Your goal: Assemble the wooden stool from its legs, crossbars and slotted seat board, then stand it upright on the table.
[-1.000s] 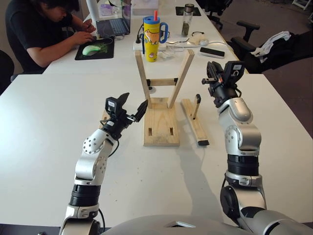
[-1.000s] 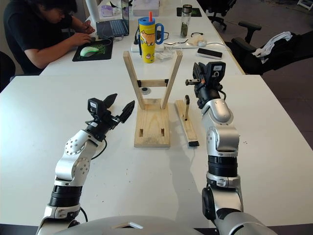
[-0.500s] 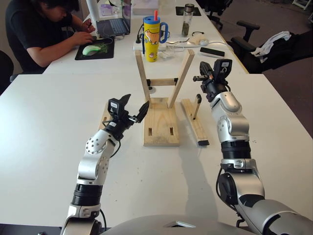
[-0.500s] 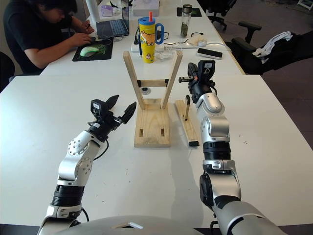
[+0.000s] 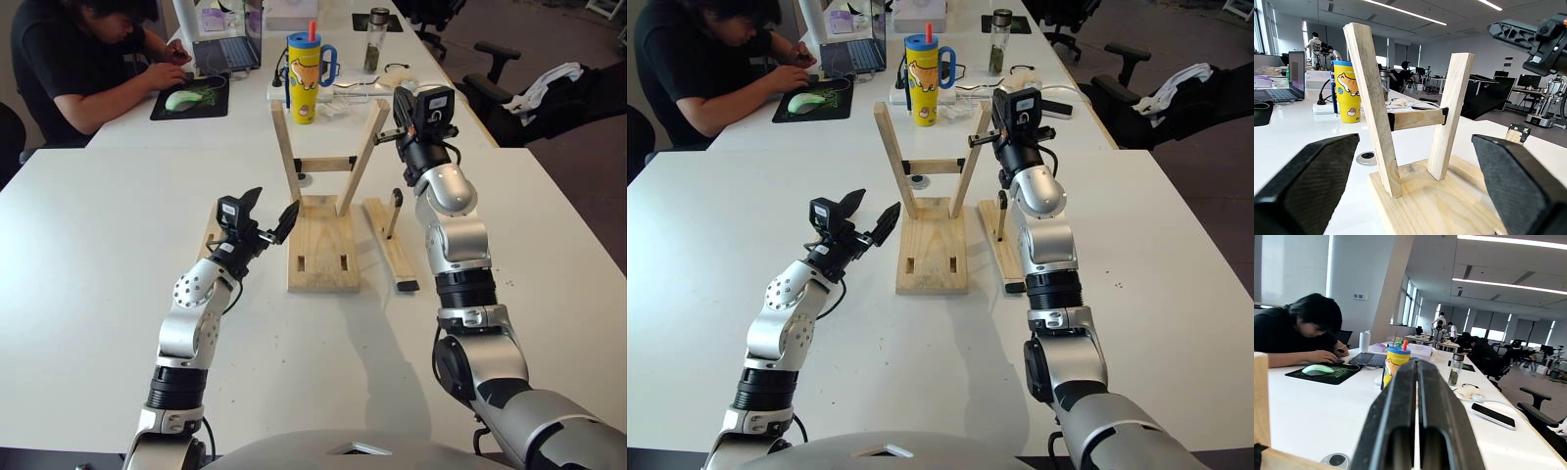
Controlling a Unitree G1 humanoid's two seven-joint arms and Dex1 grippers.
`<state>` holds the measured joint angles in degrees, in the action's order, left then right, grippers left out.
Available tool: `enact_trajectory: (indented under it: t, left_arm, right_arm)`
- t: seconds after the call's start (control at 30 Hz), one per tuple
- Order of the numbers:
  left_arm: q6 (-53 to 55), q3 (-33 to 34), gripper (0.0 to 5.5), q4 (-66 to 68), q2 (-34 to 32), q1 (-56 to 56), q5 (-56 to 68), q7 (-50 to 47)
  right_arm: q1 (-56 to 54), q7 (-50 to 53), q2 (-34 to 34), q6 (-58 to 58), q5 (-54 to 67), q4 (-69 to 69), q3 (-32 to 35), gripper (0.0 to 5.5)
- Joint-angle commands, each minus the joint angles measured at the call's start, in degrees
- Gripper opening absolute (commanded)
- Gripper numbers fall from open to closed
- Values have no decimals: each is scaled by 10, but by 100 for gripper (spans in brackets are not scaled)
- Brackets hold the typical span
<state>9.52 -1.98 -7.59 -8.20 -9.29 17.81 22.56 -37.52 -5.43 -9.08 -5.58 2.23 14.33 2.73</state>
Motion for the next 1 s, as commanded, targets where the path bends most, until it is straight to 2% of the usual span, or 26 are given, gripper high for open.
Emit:
enact_trajectory:
  t: [0.03,0.43,0.63,0.83,1.0]
  left_arm:
    - [5,-3,426,-2,0,-8,-4,-1]
    - [0,0,426,7,4,-13,-5,-3]
    - [-2,0,426,9,6,-11,-6,-3]
    - [-4,-2,426,9,8,-9,-8,-3]
    - [-1,0,426,8,8,-8,-7,-3]
  right_arm:
    - [105,25,13,-84,0,76,12,1]
    - [53,-8,-3,-65,8,97,10,1]
    - [30,-5,-18,-13,2,56,18,1]
    - [-6,7,-34,93,-1,-19,33,1]
    - [-15,5,-30,100,10,-60,36,1]
